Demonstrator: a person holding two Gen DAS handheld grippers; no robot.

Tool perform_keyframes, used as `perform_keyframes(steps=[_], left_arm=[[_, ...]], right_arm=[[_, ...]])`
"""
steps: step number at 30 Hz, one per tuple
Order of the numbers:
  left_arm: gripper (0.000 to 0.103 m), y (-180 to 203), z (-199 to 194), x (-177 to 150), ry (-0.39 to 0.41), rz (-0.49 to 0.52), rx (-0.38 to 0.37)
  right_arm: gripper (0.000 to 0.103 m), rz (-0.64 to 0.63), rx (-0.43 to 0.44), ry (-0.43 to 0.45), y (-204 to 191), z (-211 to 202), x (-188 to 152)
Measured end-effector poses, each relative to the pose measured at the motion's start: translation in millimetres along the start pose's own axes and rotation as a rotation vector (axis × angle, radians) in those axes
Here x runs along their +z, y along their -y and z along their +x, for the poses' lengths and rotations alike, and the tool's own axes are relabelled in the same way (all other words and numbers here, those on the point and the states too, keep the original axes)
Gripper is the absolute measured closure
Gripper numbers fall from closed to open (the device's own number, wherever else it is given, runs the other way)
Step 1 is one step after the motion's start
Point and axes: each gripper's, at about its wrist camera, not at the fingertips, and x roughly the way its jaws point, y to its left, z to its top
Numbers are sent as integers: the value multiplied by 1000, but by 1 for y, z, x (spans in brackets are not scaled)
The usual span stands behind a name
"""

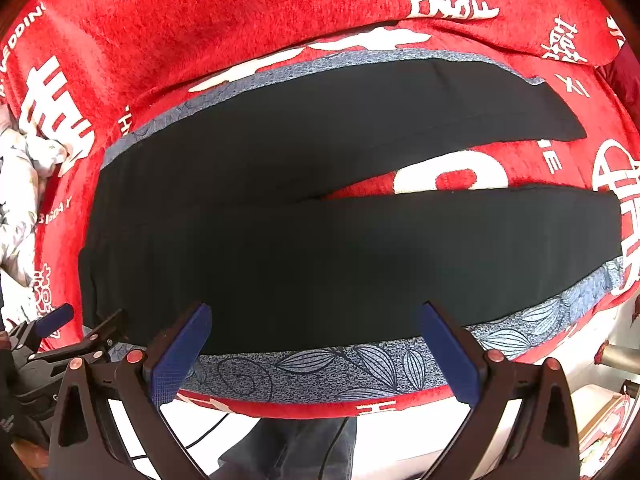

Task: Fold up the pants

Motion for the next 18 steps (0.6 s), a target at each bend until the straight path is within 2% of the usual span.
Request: perform_keyframes(steps=[3, 7, 9, 10, 18], left_arm=[[0, 1, 0, -1, 0, 3, 1], [0, 5, 1, -3, -4, 9, 2], [0, 6, 2, -3, -7, 11, 3], [0, 7, 2, -3, -7, 12, 4], [0, 12, 2, -2, -5, 12, 6]], right_arm=[[0, 0, -19, -14, 0, 1, -2], [0, 7, 43, 23, 3, 1, -4], [0, 7, 24, 9, 4, 2, -5], [0, 8, -14, -20, 5, 3, -6], [0, 10, -32, -25, 8, 5, -8]])
